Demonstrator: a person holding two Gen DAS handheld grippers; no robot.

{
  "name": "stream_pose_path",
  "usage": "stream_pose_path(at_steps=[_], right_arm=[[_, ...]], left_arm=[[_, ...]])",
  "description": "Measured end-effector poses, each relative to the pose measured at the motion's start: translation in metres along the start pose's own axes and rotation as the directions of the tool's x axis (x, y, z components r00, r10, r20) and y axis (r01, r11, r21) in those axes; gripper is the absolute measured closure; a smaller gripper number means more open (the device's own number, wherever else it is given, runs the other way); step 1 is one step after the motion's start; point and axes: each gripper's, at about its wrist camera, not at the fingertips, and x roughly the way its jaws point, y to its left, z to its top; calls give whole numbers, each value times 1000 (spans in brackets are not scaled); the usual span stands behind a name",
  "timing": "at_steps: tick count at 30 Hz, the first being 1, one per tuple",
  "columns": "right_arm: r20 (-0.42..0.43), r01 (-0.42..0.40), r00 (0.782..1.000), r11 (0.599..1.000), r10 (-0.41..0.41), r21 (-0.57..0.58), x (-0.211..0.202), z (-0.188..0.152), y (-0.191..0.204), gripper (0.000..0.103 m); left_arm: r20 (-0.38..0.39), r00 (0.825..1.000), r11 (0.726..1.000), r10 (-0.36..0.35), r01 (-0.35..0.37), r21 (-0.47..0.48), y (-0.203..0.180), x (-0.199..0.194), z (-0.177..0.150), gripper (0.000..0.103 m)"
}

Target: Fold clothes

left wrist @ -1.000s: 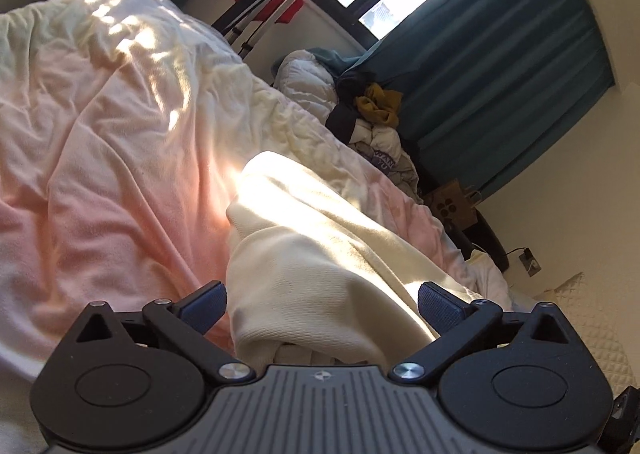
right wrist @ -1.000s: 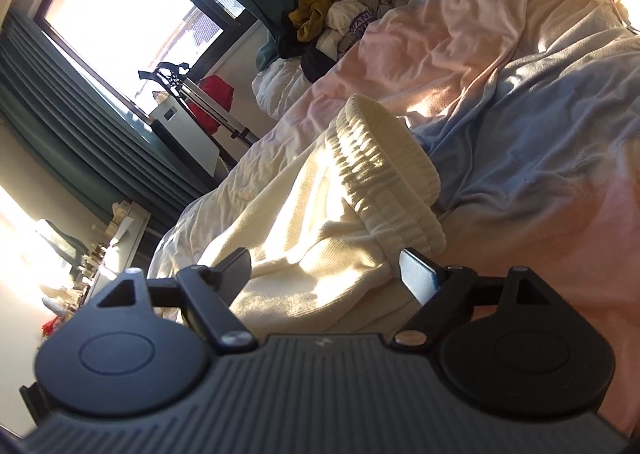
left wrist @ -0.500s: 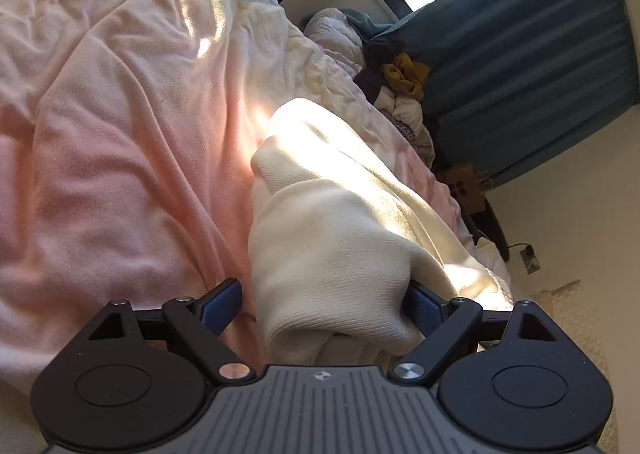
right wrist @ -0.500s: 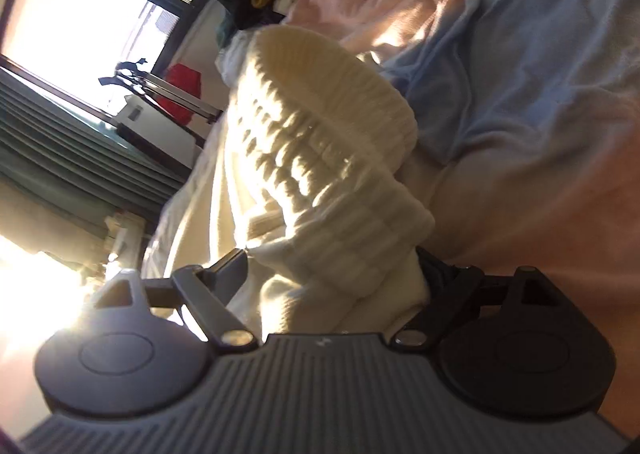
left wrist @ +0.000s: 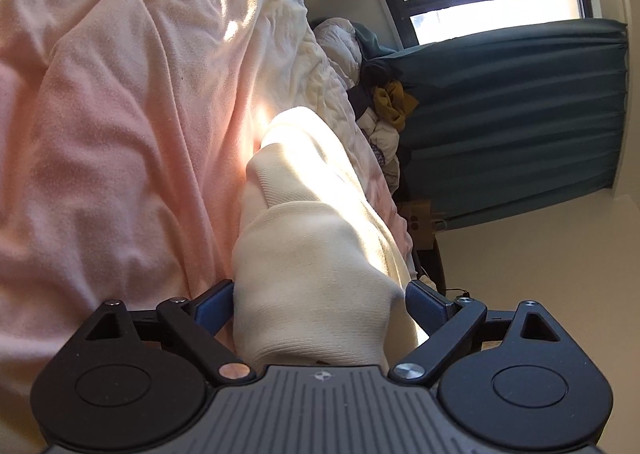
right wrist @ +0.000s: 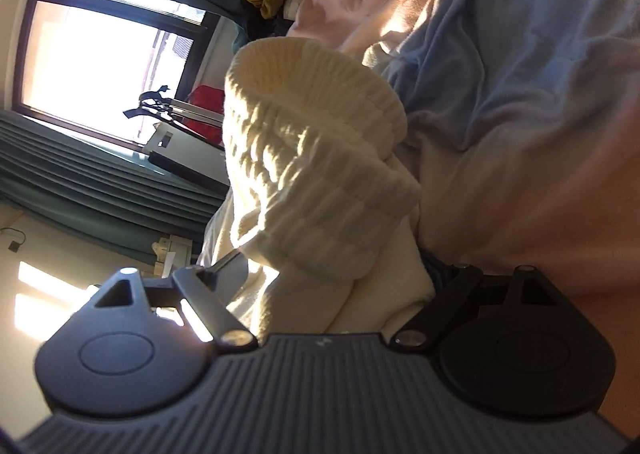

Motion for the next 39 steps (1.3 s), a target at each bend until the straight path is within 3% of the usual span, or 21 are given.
stream_pose_path(at_steps=[3, 5, 7, 9, 12, 15, 20, 27, 34, 39], right_arm=[[21, -73, 997, 997, 73, -4, -7, -1, 6, 15], [20, -67, 998, 998, 67, -8, -5, 0, 6, 15], [19, -35, 999, 999, 35, 0, -2, 0, 2, 22], [22, -11, 1000, 1000, 11, 10, -2, 0, -2, 40], [28, -5, 1000, 999, 4, 40, -5, 0, -5, 56], [39, -26, 999, 999, 24, 37, -13, -2, 2, 64], [46, -92, 995, 995, 91, 36, -37, -7, 20, 68], [93, -174, 981, 984, 169, 47, -85, -1, 41, 69], [189, -228, 959, 971, 212, 68, -162, 17, 41, 69], [274, -239, 937, 970, 216, 51, -231, 45, 35, 69]], left_arm=[[-5, 1000, 1000, 7, -7, -2, 2, 3, 3, 11], [-9, 1000, 1000, 16, -16, 3, 3, 5, 3, 13], [-3, 1000, 1000, 31, -31, 0, 2, 7, 3, 17], [0, 999, 999, 33, -33, -12, 2, 6, 4, 23], [11, 999, 999, 50, -50, -1, -3, 4, 2, 35], [25, 998, 999, 50, -50, -15, -7, -2, 0, 45], [46, 999, 998, 0, 3, -67, -15, -26, -3, 50], [53, 996, 995, -69, 73, -70, -64, -49, -20, 52], [4, 993, 991, -116, 116, -68, -128, -30, -55, 52], [-75, 979, 982, -188, 187, -19, -182, -6, -106, 52]])
